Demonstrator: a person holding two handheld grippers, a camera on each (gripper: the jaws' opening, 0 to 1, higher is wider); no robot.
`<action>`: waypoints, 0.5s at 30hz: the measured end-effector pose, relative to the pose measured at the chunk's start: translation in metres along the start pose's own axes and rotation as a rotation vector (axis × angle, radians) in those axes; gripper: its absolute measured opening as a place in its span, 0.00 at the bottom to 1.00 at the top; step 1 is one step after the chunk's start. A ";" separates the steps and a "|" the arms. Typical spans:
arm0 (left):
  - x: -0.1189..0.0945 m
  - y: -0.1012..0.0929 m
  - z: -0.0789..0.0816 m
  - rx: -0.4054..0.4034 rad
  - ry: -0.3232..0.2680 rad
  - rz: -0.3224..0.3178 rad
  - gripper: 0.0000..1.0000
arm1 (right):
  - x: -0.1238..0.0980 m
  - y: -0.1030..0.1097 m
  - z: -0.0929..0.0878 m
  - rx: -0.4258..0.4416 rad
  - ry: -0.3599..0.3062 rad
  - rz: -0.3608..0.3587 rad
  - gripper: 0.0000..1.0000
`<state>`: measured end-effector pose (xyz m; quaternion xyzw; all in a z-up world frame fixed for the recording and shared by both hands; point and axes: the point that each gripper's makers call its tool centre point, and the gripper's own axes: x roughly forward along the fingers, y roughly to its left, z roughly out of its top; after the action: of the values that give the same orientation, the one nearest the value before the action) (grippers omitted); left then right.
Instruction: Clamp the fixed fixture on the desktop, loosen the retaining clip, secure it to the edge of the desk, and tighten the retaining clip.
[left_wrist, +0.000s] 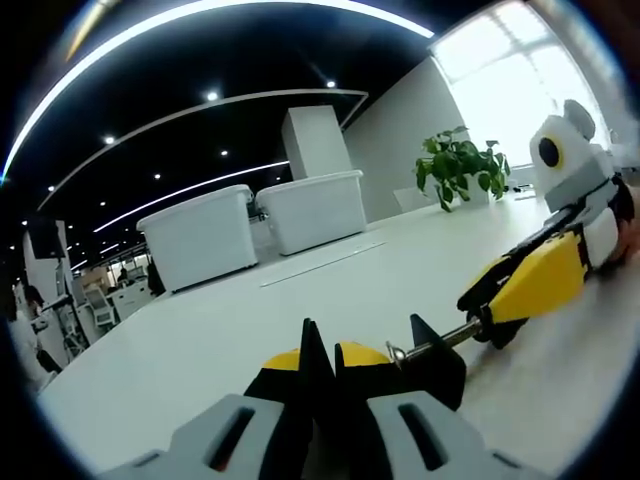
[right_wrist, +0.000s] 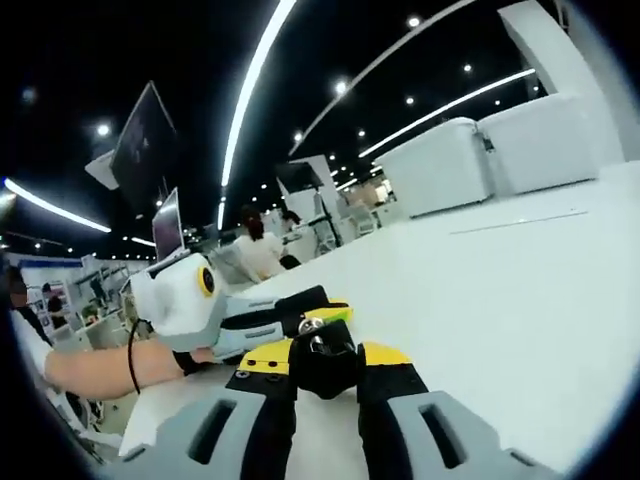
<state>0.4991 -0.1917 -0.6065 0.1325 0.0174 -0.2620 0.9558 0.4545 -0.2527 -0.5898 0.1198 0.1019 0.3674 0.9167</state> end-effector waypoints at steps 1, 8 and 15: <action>0.000 0.000 0.000 -0.002 0.001 0.001 0.09 | 0.000 0.000 0.001 -0.057 -0.003 -0.007 0.23; -0.001 0.000 0.000 -0.009 0.004 0.005 0.09 | -0.001 0.007 0.001 -0.233 -0.012 -0.031 0.23; -0.002 0.002 -0.001 -0.012 0.006 0.009 0.09 | -0.002 0.019 -0.001 -0.593 -0.011 -0.085 0.23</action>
<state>0.4982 -0.1891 -0.6064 0.1278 0.0213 -0.2571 0.9577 0.4404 -0.2408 -0.5848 -0.1556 -0.0099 0.3417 0.9268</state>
